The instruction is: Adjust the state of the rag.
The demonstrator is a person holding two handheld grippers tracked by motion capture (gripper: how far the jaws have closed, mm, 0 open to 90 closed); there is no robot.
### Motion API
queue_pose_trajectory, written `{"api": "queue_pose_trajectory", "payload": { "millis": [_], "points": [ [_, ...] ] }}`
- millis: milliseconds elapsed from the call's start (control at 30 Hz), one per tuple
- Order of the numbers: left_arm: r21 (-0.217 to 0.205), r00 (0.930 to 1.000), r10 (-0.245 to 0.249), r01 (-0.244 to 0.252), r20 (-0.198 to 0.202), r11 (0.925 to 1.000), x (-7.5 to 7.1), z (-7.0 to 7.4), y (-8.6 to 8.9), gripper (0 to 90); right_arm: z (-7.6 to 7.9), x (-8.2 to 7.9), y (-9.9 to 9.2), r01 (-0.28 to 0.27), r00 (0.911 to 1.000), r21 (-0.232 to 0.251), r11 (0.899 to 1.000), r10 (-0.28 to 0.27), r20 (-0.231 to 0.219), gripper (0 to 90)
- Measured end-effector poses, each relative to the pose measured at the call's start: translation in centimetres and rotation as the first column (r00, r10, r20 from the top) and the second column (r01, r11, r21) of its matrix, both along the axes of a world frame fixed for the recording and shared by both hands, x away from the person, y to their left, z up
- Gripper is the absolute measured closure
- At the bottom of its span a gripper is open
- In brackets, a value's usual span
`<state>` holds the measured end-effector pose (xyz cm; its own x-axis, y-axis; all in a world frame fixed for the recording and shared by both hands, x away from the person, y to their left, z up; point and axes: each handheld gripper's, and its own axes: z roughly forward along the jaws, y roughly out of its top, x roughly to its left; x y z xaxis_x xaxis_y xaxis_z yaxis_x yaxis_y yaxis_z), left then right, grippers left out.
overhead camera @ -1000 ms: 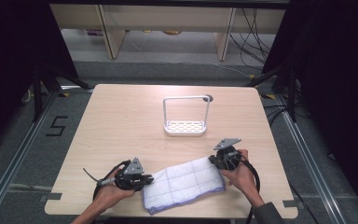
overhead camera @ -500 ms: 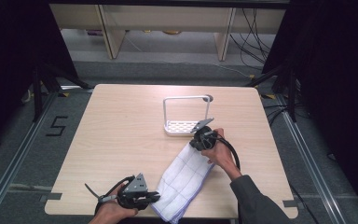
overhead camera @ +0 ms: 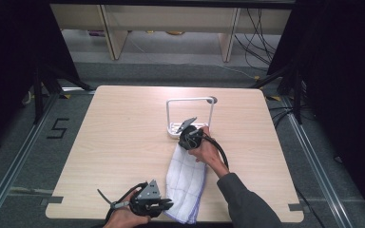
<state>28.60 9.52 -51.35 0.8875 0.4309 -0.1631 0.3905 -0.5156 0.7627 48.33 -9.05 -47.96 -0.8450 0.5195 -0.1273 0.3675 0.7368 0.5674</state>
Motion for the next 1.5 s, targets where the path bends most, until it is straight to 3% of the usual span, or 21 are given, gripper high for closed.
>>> {"api": "queue_pose_trajectory", "payload": {
  "millis": [67,200,233,267,367,467,533,567,600,633,767,900,933,1000,1033,1067,1300,1367,1400,1467,1500],
  "points": [
    [0.004,0.9999,-0.017,0.017,-0.003,0.9998,0.0,0.0,-0.2,75.9,-0.2,0.0,0.4,0.006,0.9999,0.006,1.000,-0.006,-0.008,83.2],
    [-0.067,0.9984,0.007,-0.011,-0.056,0.9977,0.3,0.5,0.2,55.9,0.3,-0.3,0.0,0.065,0.9978,0.053,0.996,-0.066,0.010,70.9],
    [-0.090,0.9973,0.029,-0.035,-0.068,0.9953,0.8,1.0,0.8,50.8,0.9,-0.8,-0.5,0.127,0.9918,0.123,0.984,-0.128,-0.005,66.2],
    [-0.090,0.9973,0.029,-0.035,-0.068,0.9953,0.8,1.0,0.8,47.1,0.9,-0.8,-0.5,0.127,0.9918,0.123,0.984,-0.128,-0.005,66.2],
    [-0.122,0.9944,0.085,-0.092,-0.062,0.9882,2.3,2.2,1.7,41.8,2.4,-2.2,-2.9,0.198,0.9798,0.202,0.959,-0.199,-0.015,57.8],
    [-0.137,0.9911,0.123,-0.129,-0.050,0.9822,3.4,2.7,2.1,38.2,2.9,-2.7,-4.4,0.195,0.9790,0.214,0.957,-0.203,0.017,54.2],
    [-0.150,0.9839,0.167,-0.175,-0.065,0.9731,4.9,3.1,2.4,38.1,3.3,-3.3,-6.2,0.248,0.9648,0.215,0.945,-0.261,0.034,51.9],
    [-0.137,0.9789,0.201,-0.204,-0.035,0.9693,6.6,3.2,2.5,38.1,3.2,-3.7,-7.4,0.282,0.9565,0.193,0.940,-0.291,0.020,50.1],
    [-0.137,0.9789,0.201,-0.204,-0.035,0.9693,6.6,3.2,2.5,38.1,3.1,-3.8,-7.9,0.298,0.9514,0.199,0.934,-0.307,0.019,49.8],
    [-0.109,0.9628,0.270,-0.270,-0.016,0.9568,9.1,3.2,2.5,38.0,2.9,-4.1,-8.4,0.320,0.9449,0.198,0.926,-0.327,0.005,49.0],
    [-0.095,0.9510,0.309,-0.308,-0.005,0.9465,11.1,2.8,2.0,37.6,1.9,-4.3,-9.5,0.358,0.9331,0.184,0.916,-0.358,-0.031,46.8],
    [-0.080,0.9454,0.325,-0.326,-0.026,0.9420,13.8,2.3,1.0,37.0,1.2,-4.2,-9.7,0.355,0.9346,0.163,0.920,-0.353,-0.044,50.0],
    [-0.101,0.9401,0.338,-0.341,-0.042,0.9347,14.2,2.2,0.6,37.0,1.2,-4.2,-9.7,0.355,0.9346,0.163,0.920,-0.353,-0.044,50.0],
    [-0.088,0.9425,0.327,-0.332,-0.067,0.9391,15.1,2.0,0.0,36.9,1.0,-4.3,-9.5,0.361,0.9326,0.161,0.919,-0.356,-0.063,50.0],
    [-0.083,0.9398,0.338,-0.341,-0.052,0.9363,15.5,2.0,-0.3,36.9,0.8,-4.3,-9.2,0.365,0.9309,0.180,0.914,-0.361,-0.057,49.7],
    [-0.084,0.9402,0.337,-0.340,-0.051,0.9366,15.8,1.9,-0.6,37.3,0.9,-4.4,-9.2,0.366,0.9304,0.149,0.919,-0.357,-0.084,49.3],
    [-0.039,0.9527,0.302,-0.303,-0.029,0.9521,18.2,1.2,-2.1,39.8,0.2,-4.1,-8.8,0.370,0.9288,0.156,0.916,-0.362,-0.078,48.7],
    [-0.054,0.9492,0.312,-0.314,-0.040,0.9479,18.5,0.8,-2.5,41.8,0.3,-4.1,-8.7,0.375,0.9264,0.134,0.917,-0.365,-0.094,48.7],
    [-0.053,0.9505,0.308,-0.310,-0.040,0.9493,18.7,0.7,-2.6,43.0,0.1,-4.1,-8.7,0.364,0.9308,0.128,0.923,-0.356,-0.085,48.7],
    [-0.038,0.9563,0.290,-0.292,-0.036,0.9558,18.9,0.5,-2.8,44.6,0.1,-4.1,-8.5,0.377,0.9255,0.130,0.917,-0.366,-0.097,48.3],
    [-0.053,0.9501,0.308,-0.310,-0.052,0.9491,18.9,0.3,-3.2,47.3,-0.1,-4.0,-8.5,0.372,0.9269,0.127,0.919,-0.362,-0.099,48.0]
  ]
}}
